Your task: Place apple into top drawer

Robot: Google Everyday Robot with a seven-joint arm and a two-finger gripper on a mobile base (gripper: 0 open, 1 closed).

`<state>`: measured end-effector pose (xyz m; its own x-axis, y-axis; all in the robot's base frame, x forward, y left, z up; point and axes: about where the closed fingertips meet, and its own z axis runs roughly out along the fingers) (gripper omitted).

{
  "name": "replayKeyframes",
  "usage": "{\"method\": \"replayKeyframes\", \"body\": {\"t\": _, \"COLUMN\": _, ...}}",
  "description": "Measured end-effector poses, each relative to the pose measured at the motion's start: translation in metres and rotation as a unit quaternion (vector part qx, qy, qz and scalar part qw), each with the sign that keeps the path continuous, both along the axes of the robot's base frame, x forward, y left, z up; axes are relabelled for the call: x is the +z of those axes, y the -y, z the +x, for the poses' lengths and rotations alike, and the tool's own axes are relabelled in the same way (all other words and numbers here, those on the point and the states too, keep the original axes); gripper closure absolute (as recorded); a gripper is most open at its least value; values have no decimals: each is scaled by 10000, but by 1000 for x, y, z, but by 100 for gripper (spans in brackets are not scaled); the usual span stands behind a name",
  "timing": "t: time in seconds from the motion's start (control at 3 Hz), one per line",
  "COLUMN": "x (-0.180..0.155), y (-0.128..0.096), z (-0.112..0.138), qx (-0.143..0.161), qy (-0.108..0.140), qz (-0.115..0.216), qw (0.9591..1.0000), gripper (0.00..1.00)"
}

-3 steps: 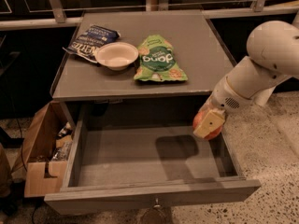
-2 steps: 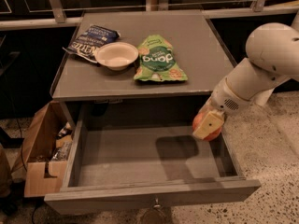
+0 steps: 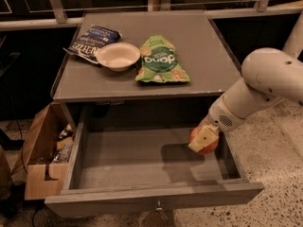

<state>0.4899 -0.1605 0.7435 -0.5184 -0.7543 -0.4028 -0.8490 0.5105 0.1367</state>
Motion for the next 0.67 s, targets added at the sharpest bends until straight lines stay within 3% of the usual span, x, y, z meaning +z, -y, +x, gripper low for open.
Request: {"method": "replayKeyframes", "body": {"t": 0.67, "x": -46, "y": -22, "z": 9, "qx": -518, "qy": -107, "qz": 352, "qw": 9980, "gripper": 100}}
